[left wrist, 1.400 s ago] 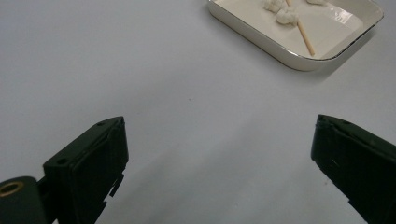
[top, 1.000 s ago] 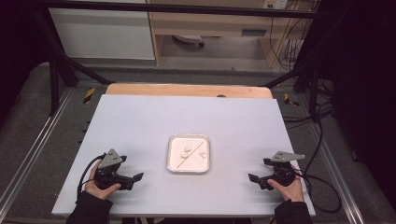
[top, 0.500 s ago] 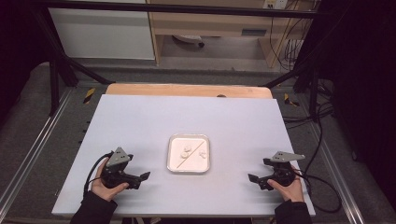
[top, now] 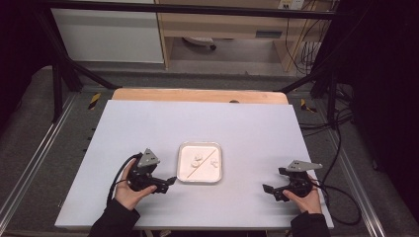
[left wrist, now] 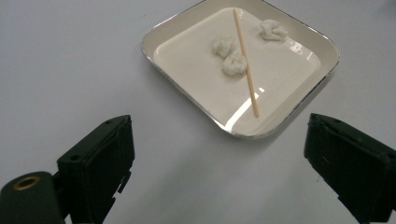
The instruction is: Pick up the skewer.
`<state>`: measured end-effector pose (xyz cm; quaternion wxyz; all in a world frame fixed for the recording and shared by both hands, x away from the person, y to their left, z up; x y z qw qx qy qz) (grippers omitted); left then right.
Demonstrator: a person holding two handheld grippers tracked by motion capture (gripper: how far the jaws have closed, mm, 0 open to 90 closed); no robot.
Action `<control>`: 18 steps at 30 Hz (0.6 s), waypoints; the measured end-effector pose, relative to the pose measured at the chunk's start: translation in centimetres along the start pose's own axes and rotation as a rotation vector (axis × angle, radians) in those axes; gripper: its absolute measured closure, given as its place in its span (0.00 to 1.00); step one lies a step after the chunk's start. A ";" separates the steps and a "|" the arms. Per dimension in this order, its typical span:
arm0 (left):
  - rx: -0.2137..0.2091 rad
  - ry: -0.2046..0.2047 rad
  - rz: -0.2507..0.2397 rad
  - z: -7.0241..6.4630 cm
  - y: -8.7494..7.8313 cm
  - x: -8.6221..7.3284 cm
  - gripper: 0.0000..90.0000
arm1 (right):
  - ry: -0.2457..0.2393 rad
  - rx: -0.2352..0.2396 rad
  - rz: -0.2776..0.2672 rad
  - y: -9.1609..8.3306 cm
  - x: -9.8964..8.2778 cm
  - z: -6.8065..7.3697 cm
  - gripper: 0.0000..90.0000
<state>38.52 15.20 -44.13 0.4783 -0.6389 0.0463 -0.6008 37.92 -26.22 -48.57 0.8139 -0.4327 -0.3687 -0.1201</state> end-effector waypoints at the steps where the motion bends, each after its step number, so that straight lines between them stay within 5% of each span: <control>1: -0.001 0.004 0.006 -0.1 0.3 0.3 0.10 | 0.000 0.000 0.000 0.0 0.0 0.0 0.01; 11: -0.009 0.012 0.068 -1.1 3.1 2.5 0.23 | -0.002 0.000 0.004 0.0 0.0 0.0 0.01; 18: -0.042 -0.006 0.105 -1.7 5.1 3.1 0.46 | -0.003 0.001 0.005 0.0 0.0 0.0 0.01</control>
Point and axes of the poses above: each handheld gripper's, and its own axes: y roughly forward along the jaws, x roughly out of its top, z roughly to its left, the point moved 5 cm from there along y, roughly forward along the jaws, and after that the axes turned 15 degrees about y, right-handed, at the moved point
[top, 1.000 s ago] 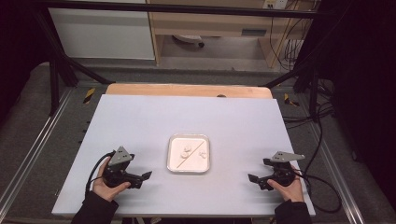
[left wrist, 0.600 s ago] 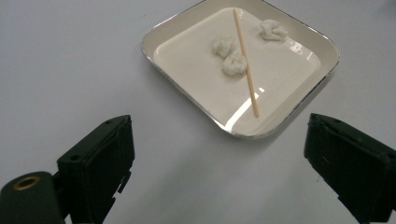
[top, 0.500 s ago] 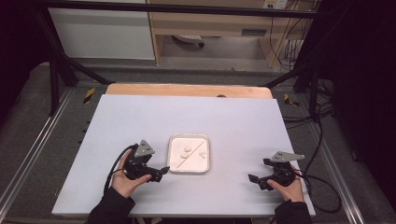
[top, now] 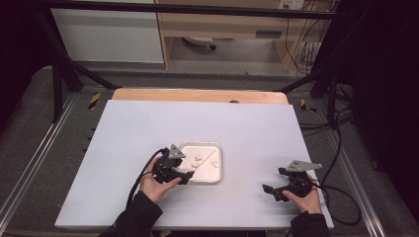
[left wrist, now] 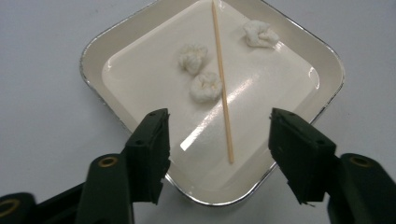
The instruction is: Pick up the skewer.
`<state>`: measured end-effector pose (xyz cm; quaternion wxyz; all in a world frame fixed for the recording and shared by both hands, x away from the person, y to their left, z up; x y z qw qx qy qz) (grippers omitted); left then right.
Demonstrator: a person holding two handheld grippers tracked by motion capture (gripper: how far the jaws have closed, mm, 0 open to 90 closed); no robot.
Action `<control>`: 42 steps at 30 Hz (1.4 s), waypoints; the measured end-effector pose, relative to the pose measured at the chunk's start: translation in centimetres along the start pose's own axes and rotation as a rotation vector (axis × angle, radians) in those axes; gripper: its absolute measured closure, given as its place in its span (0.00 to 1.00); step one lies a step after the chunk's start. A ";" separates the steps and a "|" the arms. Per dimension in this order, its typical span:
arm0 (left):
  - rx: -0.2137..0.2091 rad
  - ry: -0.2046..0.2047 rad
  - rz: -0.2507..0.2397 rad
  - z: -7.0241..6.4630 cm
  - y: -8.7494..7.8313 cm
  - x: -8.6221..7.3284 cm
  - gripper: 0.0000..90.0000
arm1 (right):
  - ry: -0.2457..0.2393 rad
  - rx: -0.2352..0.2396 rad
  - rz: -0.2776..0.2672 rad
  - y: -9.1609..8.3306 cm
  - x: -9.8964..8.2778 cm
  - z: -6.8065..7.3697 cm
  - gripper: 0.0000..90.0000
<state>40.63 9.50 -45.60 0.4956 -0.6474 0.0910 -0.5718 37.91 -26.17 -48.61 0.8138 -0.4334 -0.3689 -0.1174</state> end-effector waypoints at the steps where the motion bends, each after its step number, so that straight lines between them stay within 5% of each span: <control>1: 0.001 0.002 0.009 -0.1 0.2 0.1 0.48 | -0.001 -0.001 0.000 0.0 0.0 0.0 0.01; 22: 0.033 0.025 0.043 -1.1 2.8 0.3 0.89 | -0.005 -0.002 0.001 0.0 0.0 0.0 0.01; 42: 0.047 0.003 0.018 -1.5 2.9 0.3 0.99 | -0.005 -0.004 0.003 0.1 0.0 0.0 0.01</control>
Point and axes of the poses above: each handheld gripper's, and its own axes: y roughly forward along the jaws, x roughly out of its top, z roughly to its left, the point moved 5 cm from there along y, roughly forward along the jaws, and after that the axes turned 15 degrees about y, right-handed, at the moved point
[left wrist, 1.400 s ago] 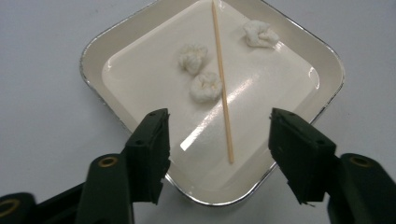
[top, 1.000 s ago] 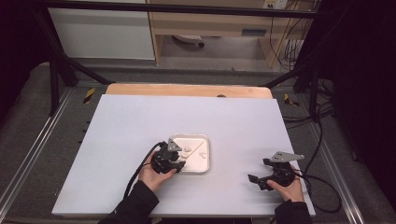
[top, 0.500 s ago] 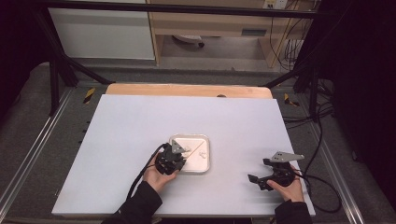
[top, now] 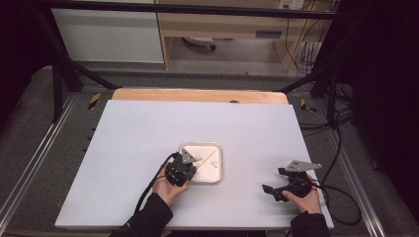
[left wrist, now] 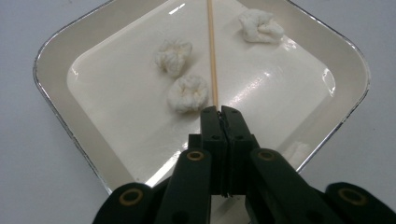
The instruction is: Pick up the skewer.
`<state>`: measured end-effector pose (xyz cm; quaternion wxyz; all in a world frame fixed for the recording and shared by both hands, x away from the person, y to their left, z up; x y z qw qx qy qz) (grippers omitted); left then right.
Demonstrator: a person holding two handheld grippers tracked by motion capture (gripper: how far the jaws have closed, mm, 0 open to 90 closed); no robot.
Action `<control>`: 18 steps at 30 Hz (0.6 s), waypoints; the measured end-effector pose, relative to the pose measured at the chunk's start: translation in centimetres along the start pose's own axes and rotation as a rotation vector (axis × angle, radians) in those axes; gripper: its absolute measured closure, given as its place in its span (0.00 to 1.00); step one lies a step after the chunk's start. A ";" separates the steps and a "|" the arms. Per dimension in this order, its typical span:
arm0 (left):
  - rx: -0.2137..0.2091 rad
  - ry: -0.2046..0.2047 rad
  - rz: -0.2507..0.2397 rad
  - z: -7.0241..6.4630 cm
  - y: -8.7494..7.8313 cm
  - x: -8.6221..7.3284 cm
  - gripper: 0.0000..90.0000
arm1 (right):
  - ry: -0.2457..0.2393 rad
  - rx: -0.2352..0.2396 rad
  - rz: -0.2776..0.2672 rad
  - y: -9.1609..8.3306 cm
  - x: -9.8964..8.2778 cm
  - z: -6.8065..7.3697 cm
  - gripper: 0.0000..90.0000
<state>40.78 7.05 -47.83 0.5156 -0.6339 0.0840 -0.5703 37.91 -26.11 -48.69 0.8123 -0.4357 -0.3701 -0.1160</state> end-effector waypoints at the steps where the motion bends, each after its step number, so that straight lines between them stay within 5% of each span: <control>1: 0.000 -0.003 -0.004 0.0 0.0 0.0 0.99 | 0.000 0.000 0.000 0.0 0.0 0.0 0.01; 18: -0.004 0.005 -0.091 0.4 -2.4 0.4 0.99 | -0.013 -0.005 0.001 0.1 0.0 0.2 0.01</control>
Point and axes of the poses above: each handheld gripper's, and its own axes: y roughly forward along the jaws, x roughly out of its top, z roughly to its left, the point moved 5 cm from there along y, roughly forward along the jaws, and after that the axes turned 15 degrees about y, right-handed, at the moved point
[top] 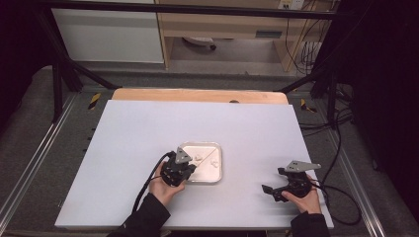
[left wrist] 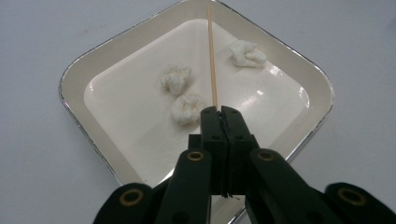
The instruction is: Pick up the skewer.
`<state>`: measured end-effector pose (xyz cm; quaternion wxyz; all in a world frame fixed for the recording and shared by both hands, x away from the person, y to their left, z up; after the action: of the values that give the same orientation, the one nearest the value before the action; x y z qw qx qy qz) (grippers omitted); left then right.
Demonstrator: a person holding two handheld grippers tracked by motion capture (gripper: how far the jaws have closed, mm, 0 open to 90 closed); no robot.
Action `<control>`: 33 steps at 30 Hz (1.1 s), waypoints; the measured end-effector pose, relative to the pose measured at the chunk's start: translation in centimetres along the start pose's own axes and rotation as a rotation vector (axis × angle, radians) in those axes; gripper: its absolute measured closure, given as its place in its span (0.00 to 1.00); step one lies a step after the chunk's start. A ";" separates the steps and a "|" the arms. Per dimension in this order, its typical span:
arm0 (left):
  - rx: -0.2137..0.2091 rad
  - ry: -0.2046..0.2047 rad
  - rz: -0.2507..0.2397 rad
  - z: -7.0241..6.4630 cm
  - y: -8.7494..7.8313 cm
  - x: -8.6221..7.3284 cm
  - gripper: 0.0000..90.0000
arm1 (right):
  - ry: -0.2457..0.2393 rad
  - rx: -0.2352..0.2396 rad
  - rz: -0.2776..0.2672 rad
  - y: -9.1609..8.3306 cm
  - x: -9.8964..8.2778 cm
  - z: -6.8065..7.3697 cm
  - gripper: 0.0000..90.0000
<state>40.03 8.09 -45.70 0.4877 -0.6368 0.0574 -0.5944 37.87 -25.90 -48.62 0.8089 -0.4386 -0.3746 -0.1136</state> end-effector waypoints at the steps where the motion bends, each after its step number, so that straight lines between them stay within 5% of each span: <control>1: -0.003 -0.002 -0.004 0.0 -0.2 0.0 0.99 | -0.002 -0.006 0.001 0.0 0.0 0.0 0.01; 18: -0.077 0.043 -0.022 0.1 -2.5 0.2 0.99 | -0.106 -0.094 0.025 0.5 1.0 1.9 0.01; 29: -0.123 0.083 -0.018 -0.5 -2.9 1.0 0.99 | -0.254 -0.111 0.034 0.7 1.7 4.2 0.02; 33: -0.131 0.102 -0.011 -0.8 -2.8 1.4 0.99 | -0.342 -0.130 0.029 0.7 1.9 4.9 0.03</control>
<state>38.39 8.22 -42.95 0.4382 -0.6367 0.1173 -0.6236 37.08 -21.32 -46.14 0.7051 -0.5080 -0.4922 -0.0497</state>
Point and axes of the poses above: each handheld gripper's, and its own axes: y roughly forward along the jaws, x roughly out of its top, z roughly to its left, the point moved 5 cm from there along y, roughly forward along the jaws, and after that the axes turned 15 degrees about y, right-handed, at the moved point
